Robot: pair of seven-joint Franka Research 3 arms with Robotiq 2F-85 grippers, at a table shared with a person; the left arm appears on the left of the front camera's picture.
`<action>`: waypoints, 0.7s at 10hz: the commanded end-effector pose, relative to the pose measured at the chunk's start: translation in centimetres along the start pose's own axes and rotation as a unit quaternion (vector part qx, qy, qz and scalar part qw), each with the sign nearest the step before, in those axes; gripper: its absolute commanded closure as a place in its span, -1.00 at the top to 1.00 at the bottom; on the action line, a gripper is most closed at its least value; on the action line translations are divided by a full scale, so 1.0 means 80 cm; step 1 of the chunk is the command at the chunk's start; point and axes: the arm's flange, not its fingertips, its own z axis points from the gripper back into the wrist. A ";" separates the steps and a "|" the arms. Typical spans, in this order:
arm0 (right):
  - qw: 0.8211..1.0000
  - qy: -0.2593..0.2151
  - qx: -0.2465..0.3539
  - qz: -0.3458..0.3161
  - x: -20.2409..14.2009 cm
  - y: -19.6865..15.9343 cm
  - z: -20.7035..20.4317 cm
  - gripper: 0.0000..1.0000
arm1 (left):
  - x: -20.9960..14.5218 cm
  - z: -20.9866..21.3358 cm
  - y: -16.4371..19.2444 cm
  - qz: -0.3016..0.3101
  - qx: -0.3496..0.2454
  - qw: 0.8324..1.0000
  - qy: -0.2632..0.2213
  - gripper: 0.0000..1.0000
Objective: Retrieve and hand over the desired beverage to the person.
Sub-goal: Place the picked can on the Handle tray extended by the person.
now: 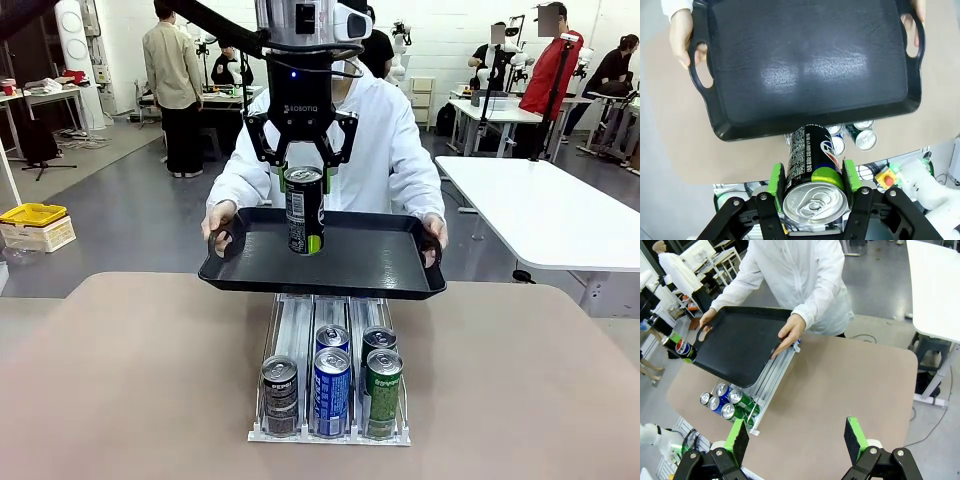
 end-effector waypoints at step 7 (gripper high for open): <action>1.000 -0.001 0.007 0.000 0.000 -0.001 -0.002 1.00 | 0.133 -0.058 0.036 0.035 0.022 0.999 0.005 0.15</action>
